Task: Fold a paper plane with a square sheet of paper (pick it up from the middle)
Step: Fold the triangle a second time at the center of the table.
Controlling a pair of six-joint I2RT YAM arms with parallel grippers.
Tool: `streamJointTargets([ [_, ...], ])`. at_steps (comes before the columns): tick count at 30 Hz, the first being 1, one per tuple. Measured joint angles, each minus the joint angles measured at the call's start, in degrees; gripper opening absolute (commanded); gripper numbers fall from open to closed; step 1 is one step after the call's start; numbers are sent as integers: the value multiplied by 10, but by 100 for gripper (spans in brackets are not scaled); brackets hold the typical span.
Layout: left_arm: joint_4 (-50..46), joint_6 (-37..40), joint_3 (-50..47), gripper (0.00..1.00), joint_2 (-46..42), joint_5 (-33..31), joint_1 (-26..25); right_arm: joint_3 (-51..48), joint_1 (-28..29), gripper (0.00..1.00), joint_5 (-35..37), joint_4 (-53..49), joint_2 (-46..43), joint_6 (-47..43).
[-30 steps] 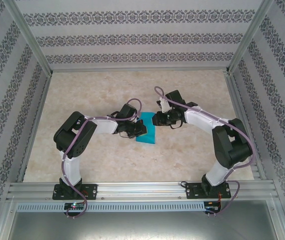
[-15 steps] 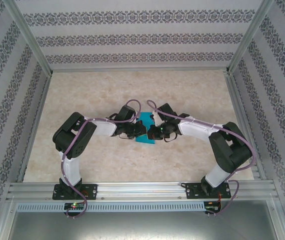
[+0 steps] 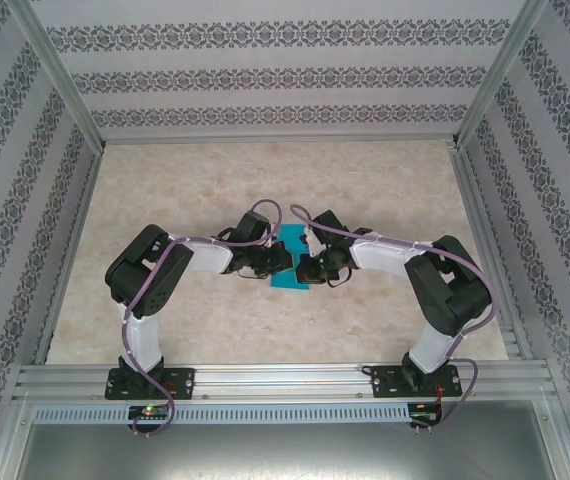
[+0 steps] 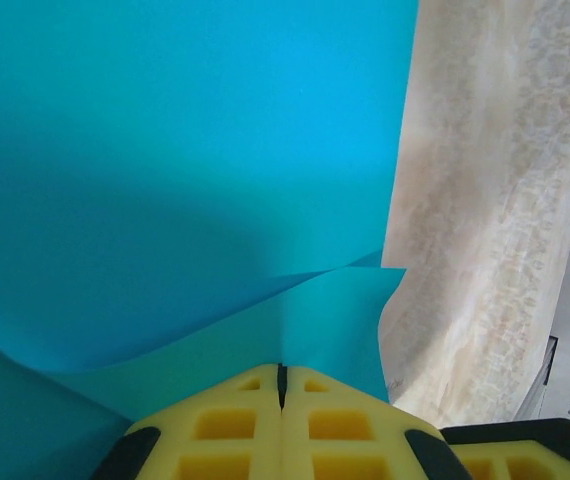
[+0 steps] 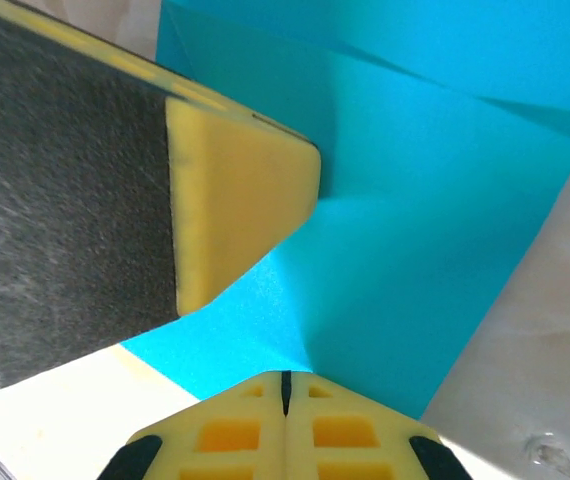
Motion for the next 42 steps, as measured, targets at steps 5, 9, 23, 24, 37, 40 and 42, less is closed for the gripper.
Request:
streamJointTargets([
  [5,0,0,0,0,0,0,0,0,1,4,8,-13,6,-12],
  [9,0,0,0,0,0,-1,0,4,1,4,14,-23,6,-17],
  [23,0,0,0,0,0,-2,0,7,1,5,15,-33,6,-26],
  [24,0,0,0,0,0,-2,0,7,1,5,15,-33,6,-25],
  [37,0,0,0,0,0,-2,0,44,1,0,21,-29,29,-24],
  [40,0,0,0,0,0,-2,0,44,1,0,24,-31,34,-25],
  [42,0,0,-1,0,0,-2,0,44,1,0,25,-32,34,-26],
])
